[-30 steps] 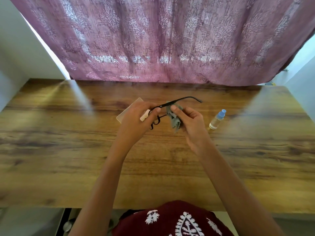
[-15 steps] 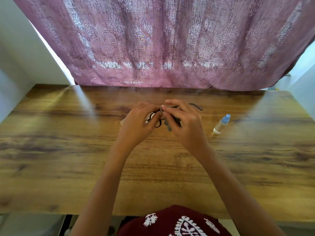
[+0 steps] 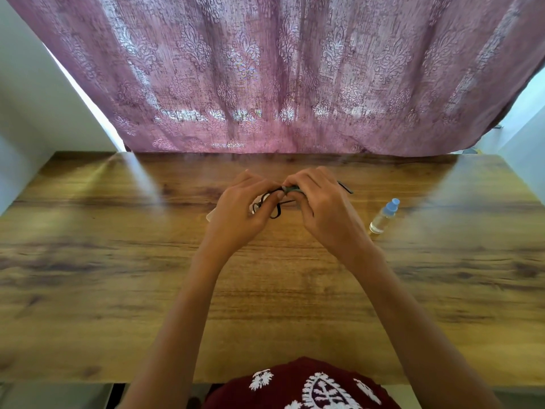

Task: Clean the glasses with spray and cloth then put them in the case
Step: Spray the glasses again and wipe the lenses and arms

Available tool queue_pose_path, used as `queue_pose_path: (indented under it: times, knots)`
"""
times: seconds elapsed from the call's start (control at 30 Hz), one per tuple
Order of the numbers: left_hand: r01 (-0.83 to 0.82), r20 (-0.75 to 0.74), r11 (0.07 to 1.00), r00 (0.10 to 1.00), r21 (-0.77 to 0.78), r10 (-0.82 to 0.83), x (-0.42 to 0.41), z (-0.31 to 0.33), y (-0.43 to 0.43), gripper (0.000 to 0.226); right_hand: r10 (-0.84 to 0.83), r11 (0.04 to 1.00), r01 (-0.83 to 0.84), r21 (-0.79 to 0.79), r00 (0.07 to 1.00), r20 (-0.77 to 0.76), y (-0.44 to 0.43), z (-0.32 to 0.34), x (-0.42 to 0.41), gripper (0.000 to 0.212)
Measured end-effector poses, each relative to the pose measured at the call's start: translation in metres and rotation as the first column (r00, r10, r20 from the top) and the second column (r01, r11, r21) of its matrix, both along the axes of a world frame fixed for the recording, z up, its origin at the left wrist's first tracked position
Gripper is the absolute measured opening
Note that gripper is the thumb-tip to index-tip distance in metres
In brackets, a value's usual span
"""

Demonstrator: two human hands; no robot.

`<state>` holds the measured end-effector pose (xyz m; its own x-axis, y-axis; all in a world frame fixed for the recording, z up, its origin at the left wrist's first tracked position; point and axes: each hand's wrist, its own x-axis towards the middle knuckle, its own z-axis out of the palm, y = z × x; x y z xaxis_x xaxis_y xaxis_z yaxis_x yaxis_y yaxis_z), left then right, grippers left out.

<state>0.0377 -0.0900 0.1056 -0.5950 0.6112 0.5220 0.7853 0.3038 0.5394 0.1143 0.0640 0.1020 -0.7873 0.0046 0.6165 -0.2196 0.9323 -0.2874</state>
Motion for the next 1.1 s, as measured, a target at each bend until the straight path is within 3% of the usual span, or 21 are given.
queue_pose_path:
  times: [0.3, 0.63, 1.1]
  knots:
    - [0.002, 0.008, 1.0, 1.0, 0.0, -0.002, -0.004, 0.002, -0.004, 0.012, -0.059, 0.998, 0.058, -0.036, 0.998, -0.035, 0.013, -0.004, 0.004, 0.015]
    - [0.013, 0.052, 0.994, 0.998, 0.112, -0.019, -0.004, 0.002, -0.016, 0.021, -0.149, 0.982, 0.14, -0.126, 0.987, -0.064, 0.039, -0.012, 0.004, 0.013]
    - [-0.101, 0.047, 0.972, 0.995, 0.213, 0.093, -0.009, 0.002, -0.02, 0.019, -0.3, 0.892, 0.249, -0.378, 0.95, -0.081, 0.041, -0.02, 0.004, 0.012]
